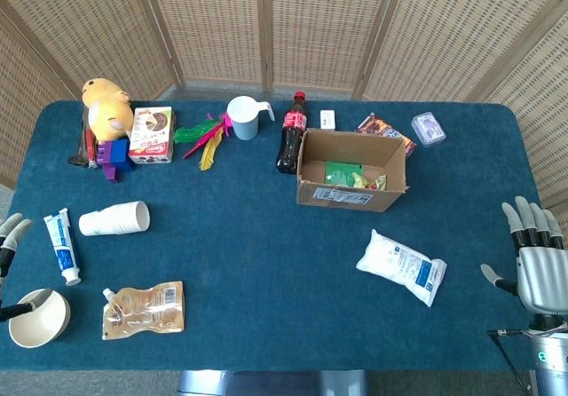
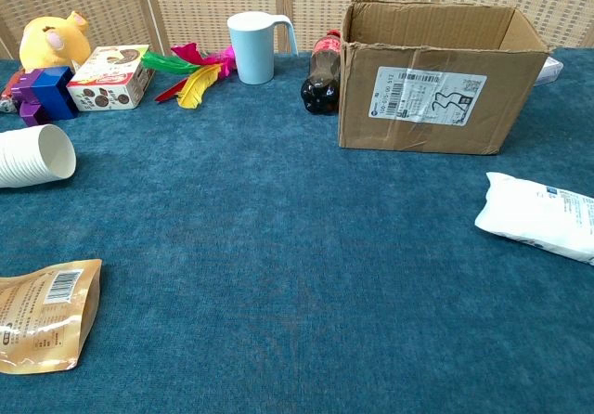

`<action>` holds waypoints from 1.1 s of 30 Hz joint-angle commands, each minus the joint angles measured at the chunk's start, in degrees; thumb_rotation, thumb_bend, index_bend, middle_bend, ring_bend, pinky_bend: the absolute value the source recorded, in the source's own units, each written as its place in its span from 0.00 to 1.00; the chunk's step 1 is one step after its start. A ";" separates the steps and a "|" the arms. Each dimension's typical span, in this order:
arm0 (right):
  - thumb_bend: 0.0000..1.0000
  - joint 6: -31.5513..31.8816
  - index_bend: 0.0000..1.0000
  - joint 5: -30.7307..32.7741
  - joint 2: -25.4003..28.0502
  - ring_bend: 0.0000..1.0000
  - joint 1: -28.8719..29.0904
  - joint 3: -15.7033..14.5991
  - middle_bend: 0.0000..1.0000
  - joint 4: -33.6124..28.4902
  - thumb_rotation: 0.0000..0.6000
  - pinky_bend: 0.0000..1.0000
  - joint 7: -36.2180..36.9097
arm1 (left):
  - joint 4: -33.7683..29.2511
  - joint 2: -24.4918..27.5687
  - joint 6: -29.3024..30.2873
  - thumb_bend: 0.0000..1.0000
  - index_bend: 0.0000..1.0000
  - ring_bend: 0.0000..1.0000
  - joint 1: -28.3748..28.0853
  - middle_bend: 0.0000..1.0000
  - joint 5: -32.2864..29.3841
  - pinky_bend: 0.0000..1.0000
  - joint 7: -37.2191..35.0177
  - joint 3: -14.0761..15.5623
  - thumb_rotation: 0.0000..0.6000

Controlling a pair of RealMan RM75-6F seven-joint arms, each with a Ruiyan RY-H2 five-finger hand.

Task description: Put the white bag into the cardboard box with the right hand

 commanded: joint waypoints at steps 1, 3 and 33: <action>0.00 -0.01 0.00 -0.12 -0.02 0.00 0.01 -0.04 0.00 0.07 1.00 0.11 -0.05 | 0.05 -0.03 0.30 0.07 0.06 0.00 0.14 0.00 0.24 0.00 -0.01 0.03 1.00; 0.00 -0.12 0.00 -0.22 -0.07 0.00 0.02 -0.15 0.00 0.05 1.00 0.11 -0.09 | 0.11 -0.03 0.36 0.07 0.06 0.00 0.18 0.00 0.16 0.00 -0.05 0.00 1.00; 0.00 -35.83 0.00 33.42 -0.23 0.00 21.80 -2.55 0.00 -17.04 1.00 0.00 -11.84 | -0.23 1.79 1.61 0.07 0.06 0.00 0.89 0.00 -0.23 0.00 -3.21 -0.44 1.00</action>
